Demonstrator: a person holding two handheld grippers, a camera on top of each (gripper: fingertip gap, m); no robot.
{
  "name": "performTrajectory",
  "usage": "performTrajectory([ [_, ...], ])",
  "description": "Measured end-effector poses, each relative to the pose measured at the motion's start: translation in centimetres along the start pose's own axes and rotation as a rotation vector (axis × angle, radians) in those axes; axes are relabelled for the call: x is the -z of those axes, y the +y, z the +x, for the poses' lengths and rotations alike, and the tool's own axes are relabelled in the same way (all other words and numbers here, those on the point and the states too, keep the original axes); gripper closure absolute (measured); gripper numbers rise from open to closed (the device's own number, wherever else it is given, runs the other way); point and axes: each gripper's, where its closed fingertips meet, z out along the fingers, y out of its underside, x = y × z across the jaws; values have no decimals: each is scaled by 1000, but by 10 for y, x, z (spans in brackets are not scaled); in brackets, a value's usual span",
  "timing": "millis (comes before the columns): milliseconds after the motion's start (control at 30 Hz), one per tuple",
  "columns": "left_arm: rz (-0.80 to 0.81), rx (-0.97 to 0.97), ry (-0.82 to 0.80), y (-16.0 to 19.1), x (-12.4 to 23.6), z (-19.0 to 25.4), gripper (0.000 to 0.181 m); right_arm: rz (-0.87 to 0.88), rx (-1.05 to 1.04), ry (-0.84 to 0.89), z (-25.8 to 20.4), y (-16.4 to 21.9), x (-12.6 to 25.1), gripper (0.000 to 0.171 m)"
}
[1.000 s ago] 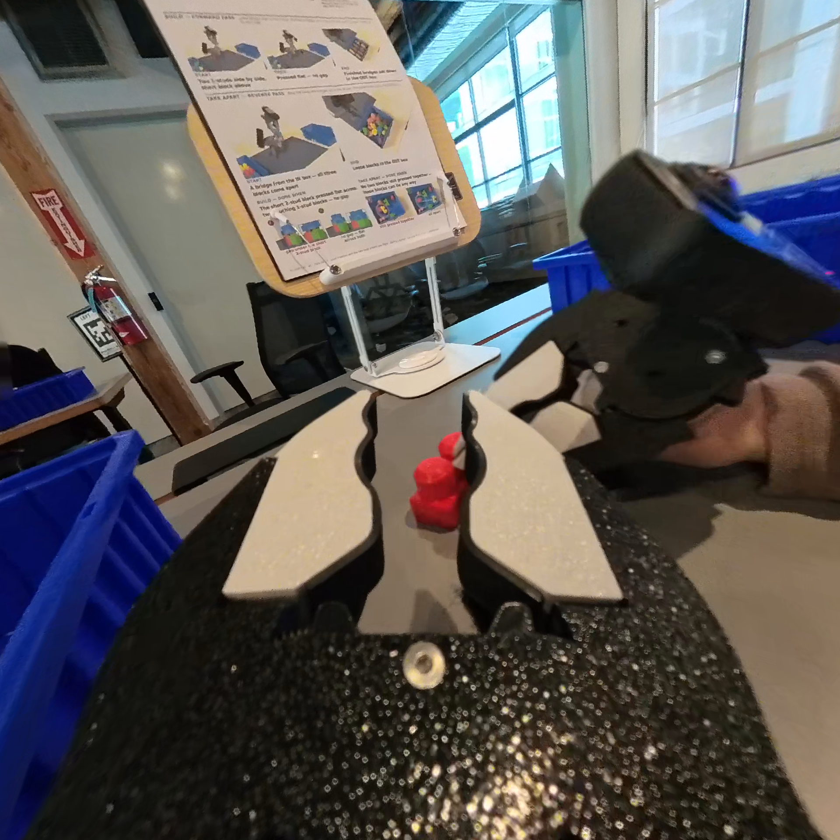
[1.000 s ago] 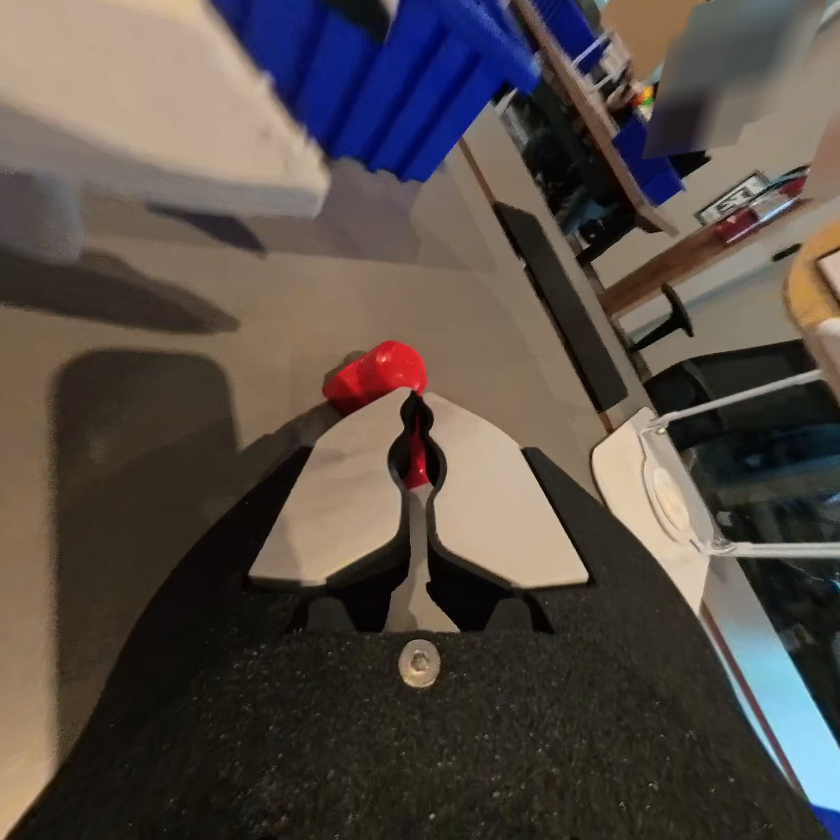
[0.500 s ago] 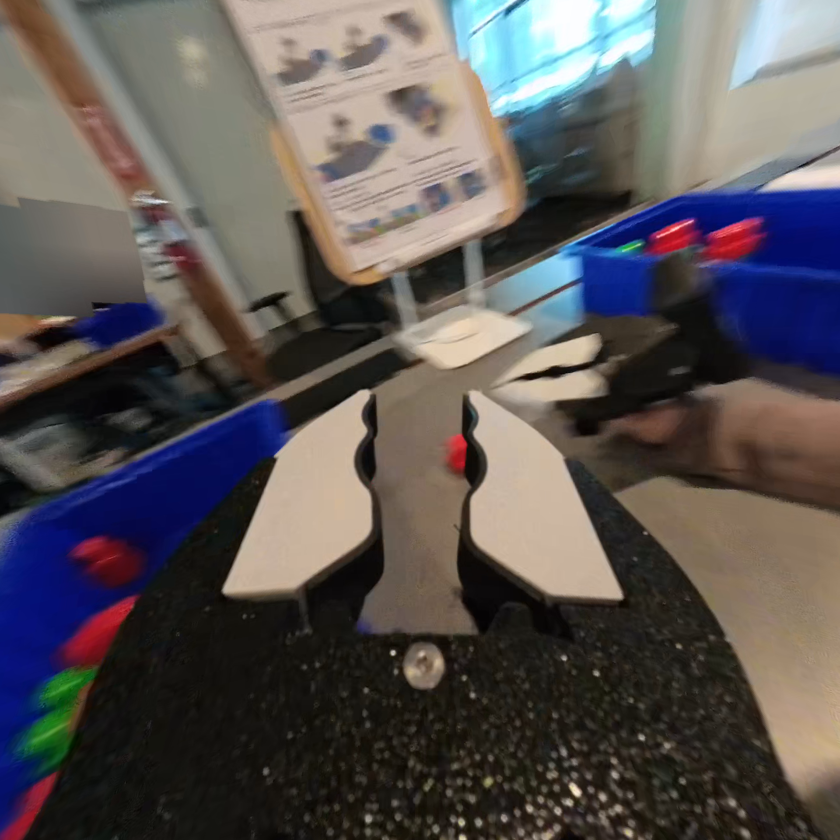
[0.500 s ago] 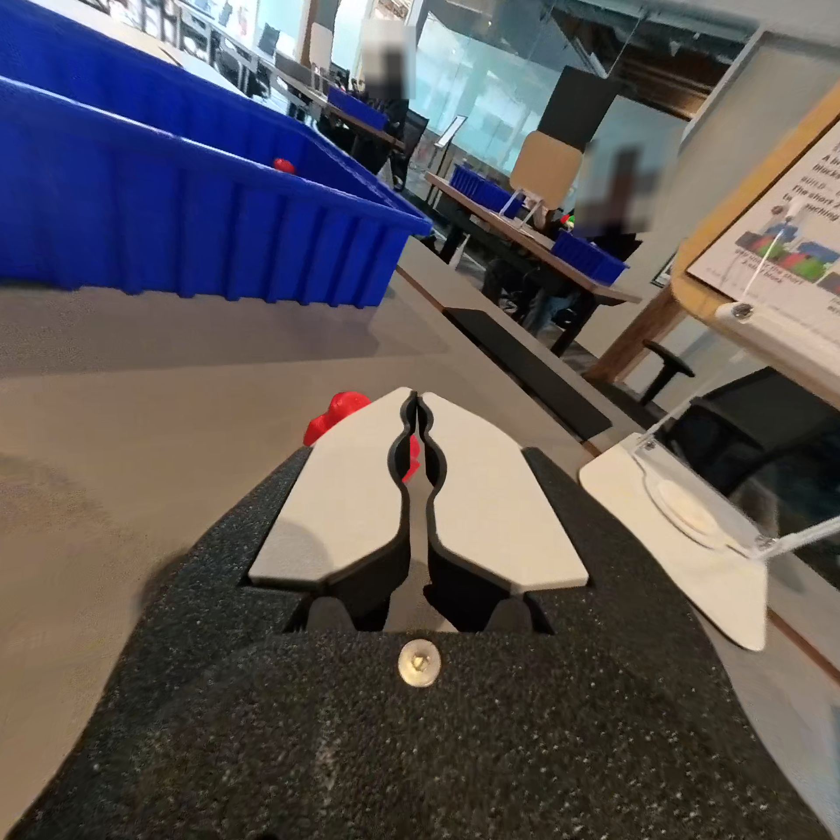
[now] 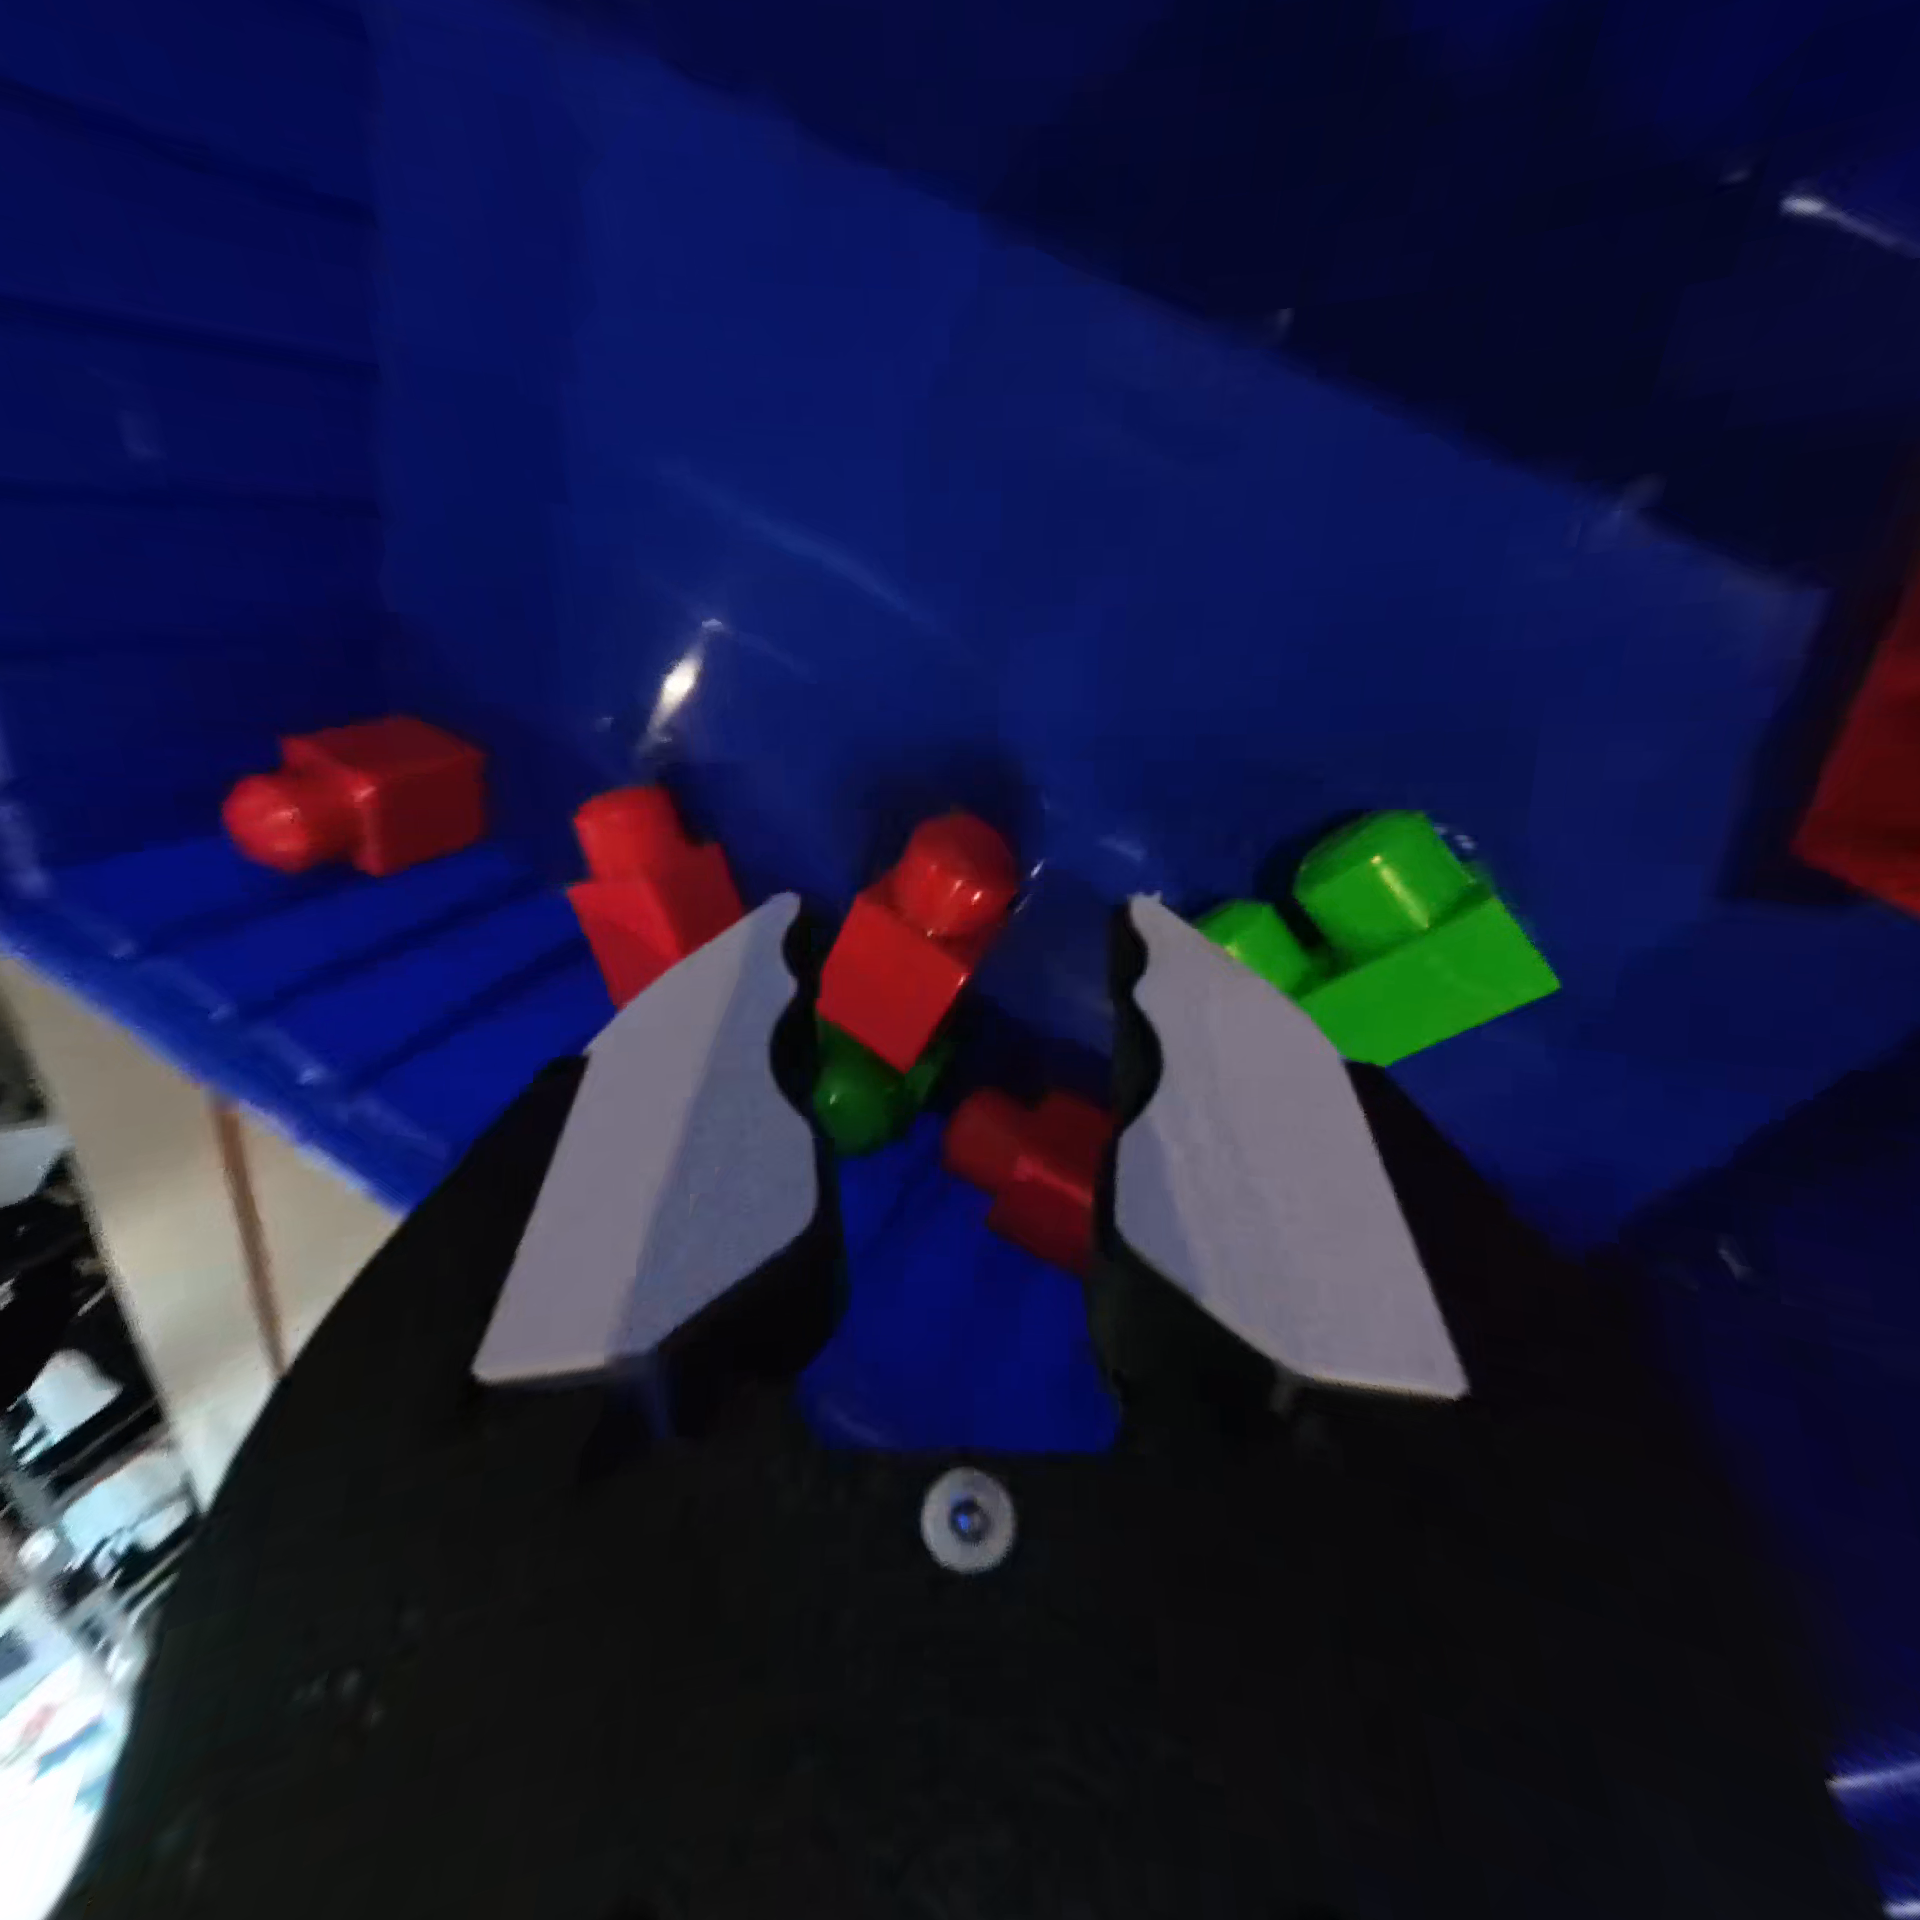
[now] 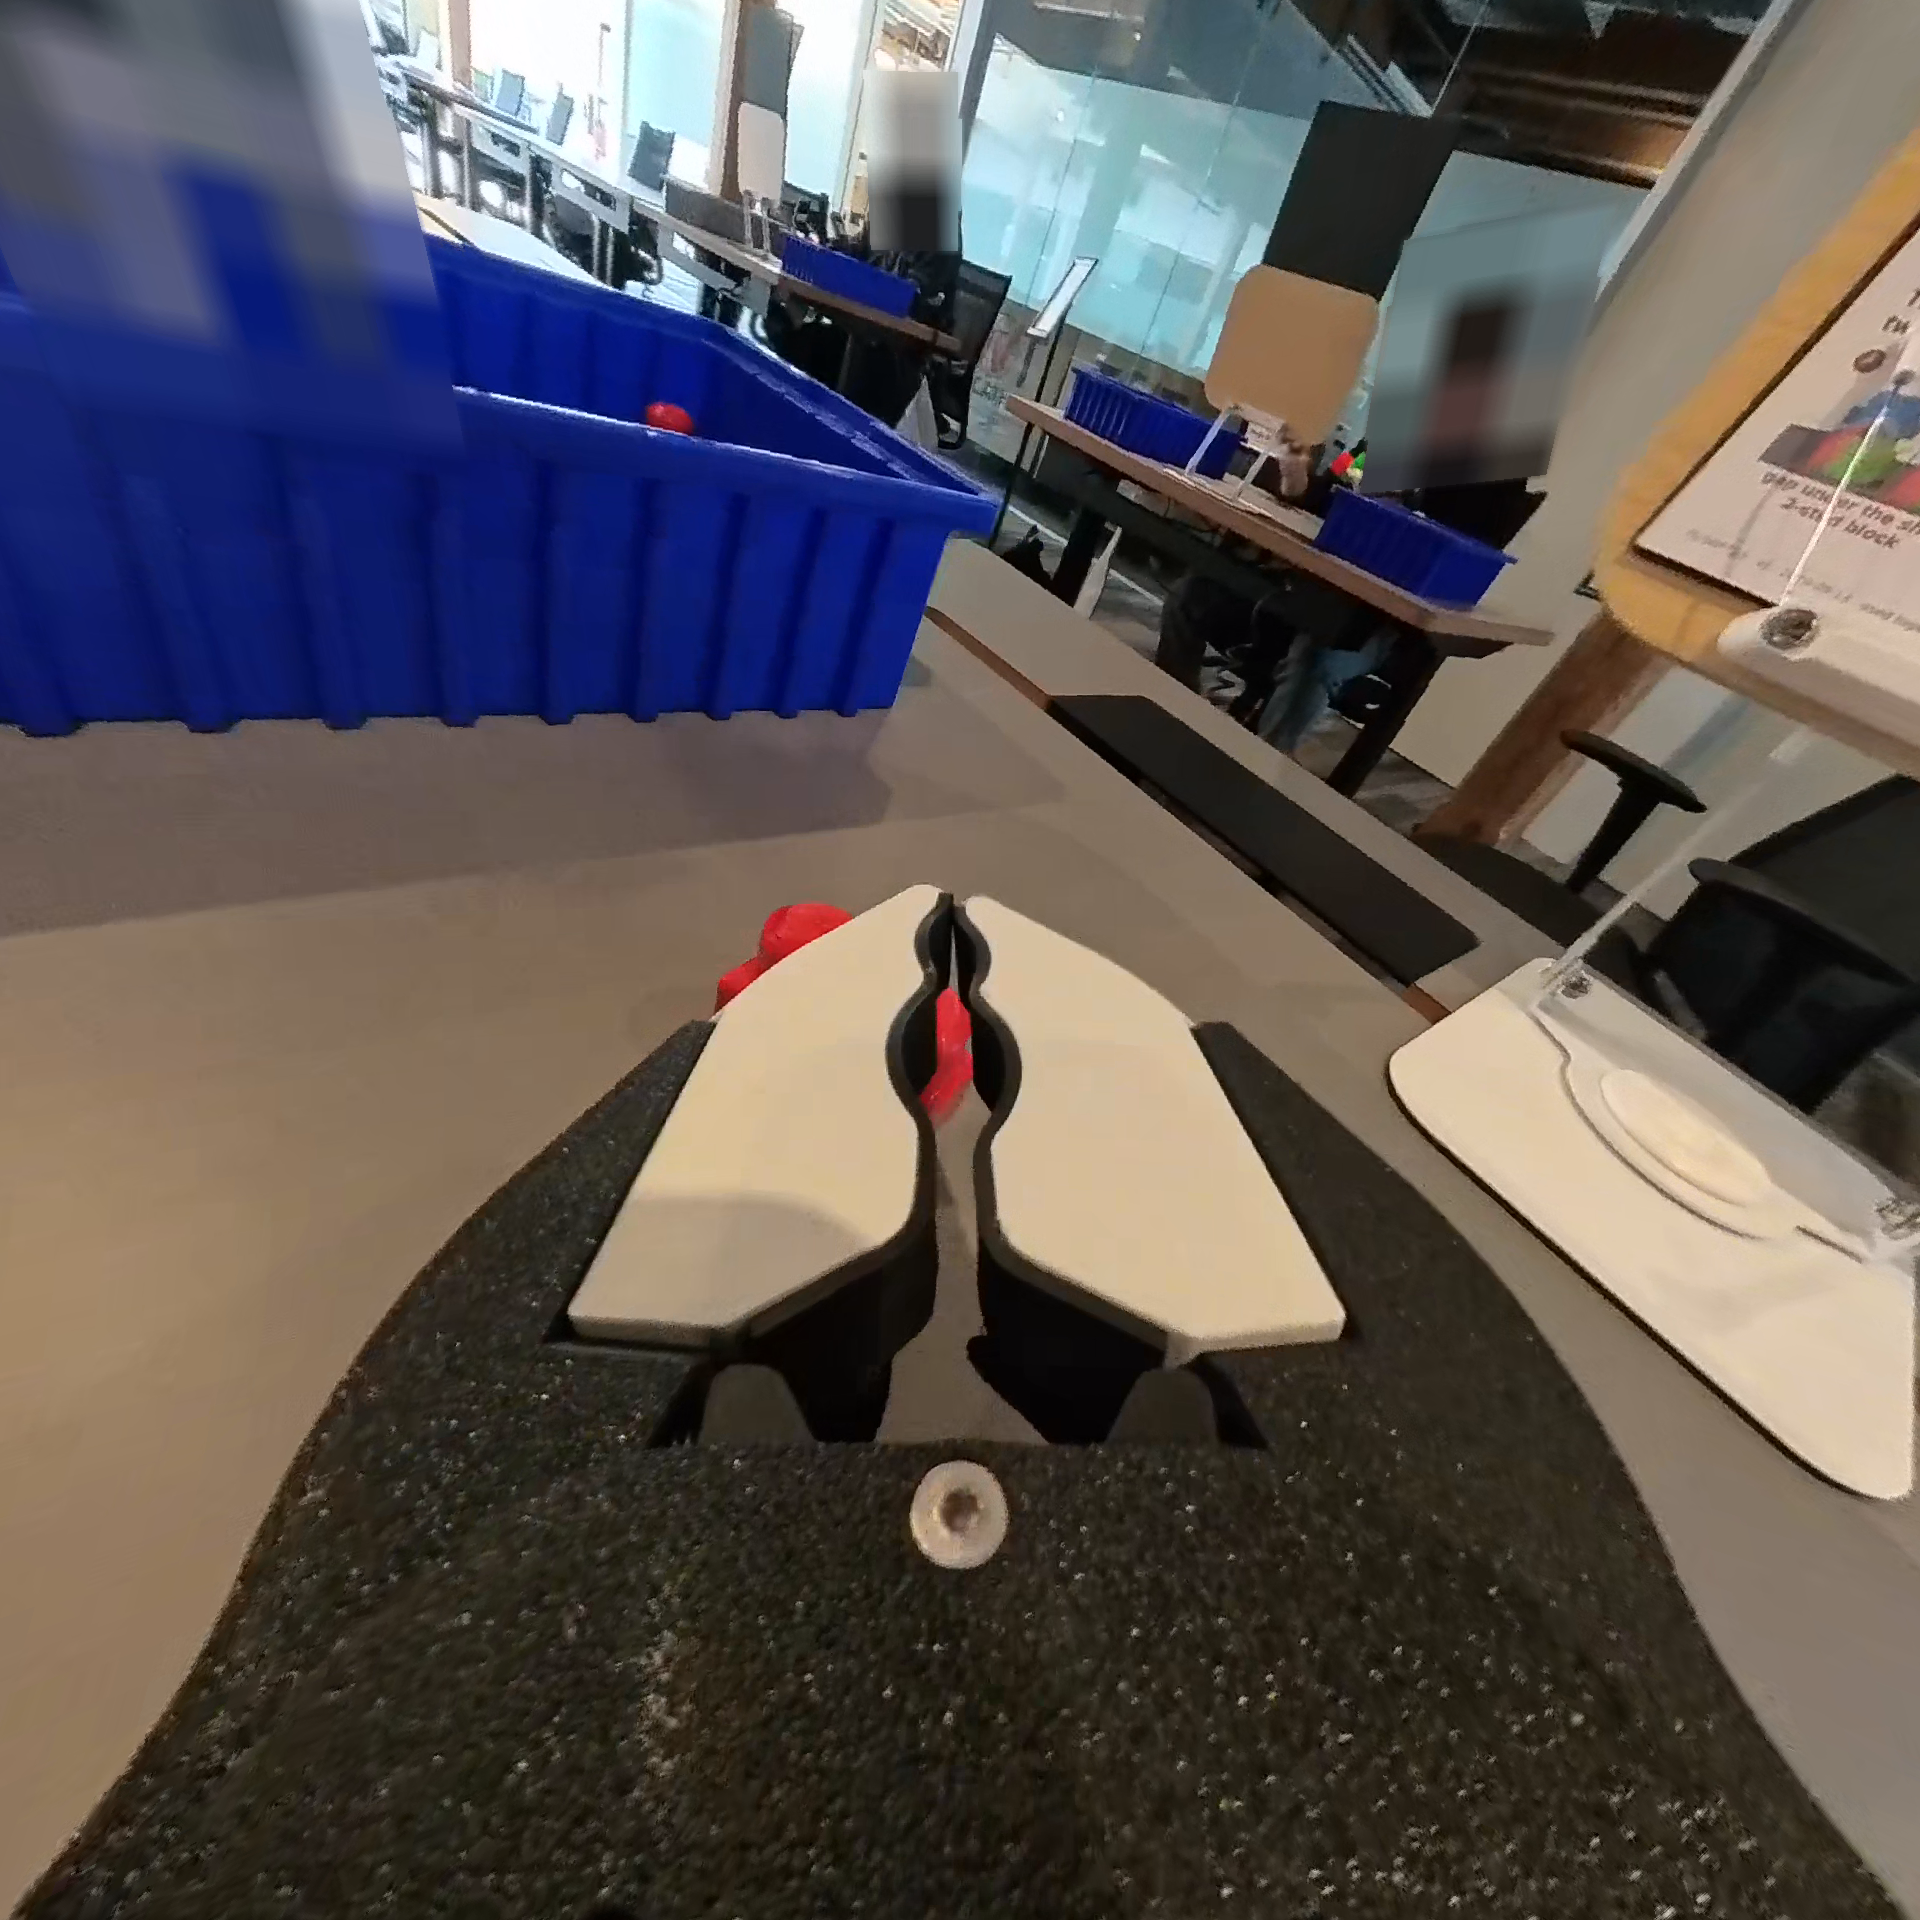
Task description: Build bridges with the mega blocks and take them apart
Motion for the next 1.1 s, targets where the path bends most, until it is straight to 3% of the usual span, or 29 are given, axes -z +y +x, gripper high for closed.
performTrajectory([
  [67,-56,-36,59,0,-9,-1,128,2,-15,0,1,0,0,171],
  [267,-286,-65,188,34,-30,-5,88,-5,-30,-4,3,2,-3,171],
  [400,-339,-98,215,43,-41,-4,84,-12,-38,-4,3,3,-4,171],
  [467,-357,-143,190,47,-46,-6,101,-13,-43,-4,4,4,-4,171],
  [533,-364,-176,145,49,-50,-10,139,-16,-49,-4,5,5,-4,171],
  [600,-361,-118,118,48,-48,-14,142,-18,-55,4,6,6,-4,171],
  [700,-164,8,33,17,-26,-22,143,-9,-58,8,7,4,-4,171],
  [800,168,84,-92,-49,32,-17,143,20,-50,-15,4,0,-3,171],
  [967,594,23,-342,-152,133,39,142,94,-19,-115,-13,-12,-2,166],
  [1100,868,157,-380,-214,164,93,142,187,-14,-109,-10,-22,5,153],
])
